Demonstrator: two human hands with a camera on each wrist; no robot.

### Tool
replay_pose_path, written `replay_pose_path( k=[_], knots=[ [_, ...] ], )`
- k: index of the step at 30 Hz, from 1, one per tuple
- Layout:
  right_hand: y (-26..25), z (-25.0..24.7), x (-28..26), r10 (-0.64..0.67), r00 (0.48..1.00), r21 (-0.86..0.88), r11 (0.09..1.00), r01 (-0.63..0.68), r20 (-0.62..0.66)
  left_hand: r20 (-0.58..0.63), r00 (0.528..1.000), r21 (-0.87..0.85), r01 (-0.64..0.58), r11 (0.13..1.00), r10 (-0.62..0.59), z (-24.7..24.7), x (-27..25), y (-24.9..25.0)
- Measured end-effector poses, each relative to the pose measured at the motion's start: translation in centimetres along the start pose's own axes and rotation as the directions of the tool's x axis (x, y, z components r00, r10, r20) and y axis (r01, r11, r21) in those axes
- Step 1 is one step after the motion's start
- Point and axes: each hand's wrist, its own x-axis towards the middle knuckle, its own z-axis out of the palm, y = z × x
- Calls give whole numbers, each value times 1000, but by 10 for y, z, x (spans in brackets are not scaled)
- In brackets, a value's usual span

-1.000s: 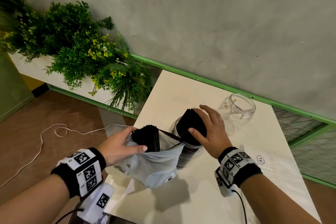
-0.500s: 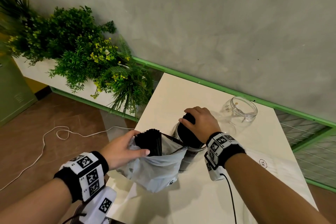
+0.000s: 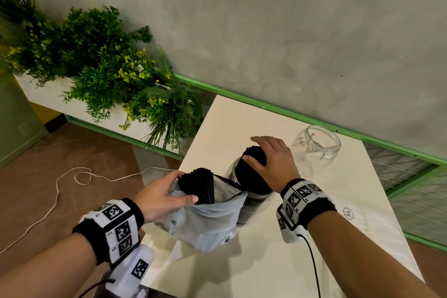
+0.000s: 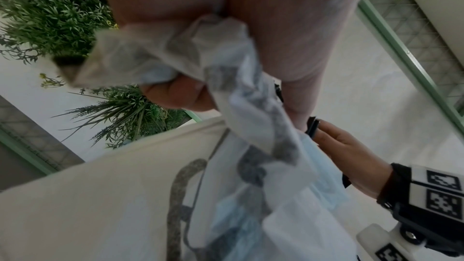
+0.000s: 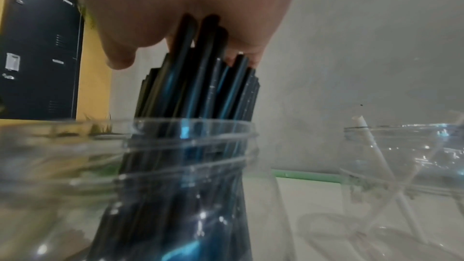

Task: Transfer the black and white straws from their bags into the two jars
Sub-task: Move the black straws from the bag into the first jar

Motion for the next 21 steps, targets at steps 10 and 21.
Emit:
replay_pose_path(
  k=[10, 21],
  knots=[
    [-76, 4, -52, -70, 989, 539, 842, -13, 133, -14, 1000, -81, -12, 997, 11, 1, -1, 0],
    [-87, 55, -64, 20, 943, 450, 875, -177, 332, -23, 999, -188, -44, 981, 40, 13, -5, -1]
  ],
)
